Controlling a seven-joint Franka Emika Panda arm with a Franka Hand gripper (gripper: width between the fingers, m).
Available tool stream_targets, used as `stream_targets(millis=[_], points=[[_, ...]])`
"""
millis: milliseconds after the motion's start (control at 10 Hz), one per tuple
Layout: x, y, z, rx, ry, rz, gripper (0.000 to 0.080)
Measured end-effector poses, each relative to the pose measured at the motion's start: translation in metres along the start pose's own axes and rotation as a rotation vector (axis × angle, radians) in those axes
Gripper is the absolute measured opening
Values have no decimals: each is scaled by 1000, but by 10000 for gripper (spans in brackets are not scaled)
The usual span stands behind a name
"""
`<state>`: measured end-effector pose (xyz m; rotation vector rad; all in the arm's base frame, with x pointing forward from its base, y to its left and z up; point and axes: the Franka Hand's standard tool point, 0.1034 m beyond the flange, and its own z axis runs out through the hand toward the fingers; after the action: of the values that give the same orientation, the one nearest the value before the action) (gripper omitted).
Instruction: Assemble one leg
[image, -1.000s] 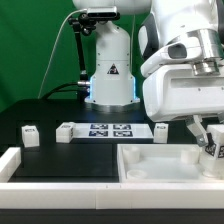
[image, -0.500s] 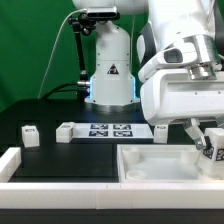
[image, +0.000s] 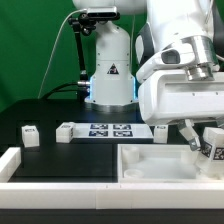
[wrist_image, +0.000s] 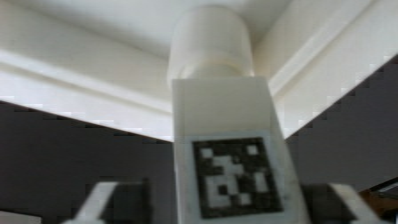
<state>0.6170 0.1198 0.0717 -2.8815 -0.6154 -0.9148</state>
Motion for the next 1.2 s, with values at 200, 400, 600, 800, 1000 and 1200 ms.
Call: stream_targets(millis=[200, 400, 600, 800, 1000, 1200], points=[[0, 0, 0, 0, 0, 0, 611], [0, 0, 0, 0, 0, 0, 641], [0, 0, 0, 0, 0, 0, 649], [3, 1, -3, -2, 1, -2, 649], [14, 6, -12, -10, 12, -6, 649], [13, 8, -10, -1, -24, -10, 649]])
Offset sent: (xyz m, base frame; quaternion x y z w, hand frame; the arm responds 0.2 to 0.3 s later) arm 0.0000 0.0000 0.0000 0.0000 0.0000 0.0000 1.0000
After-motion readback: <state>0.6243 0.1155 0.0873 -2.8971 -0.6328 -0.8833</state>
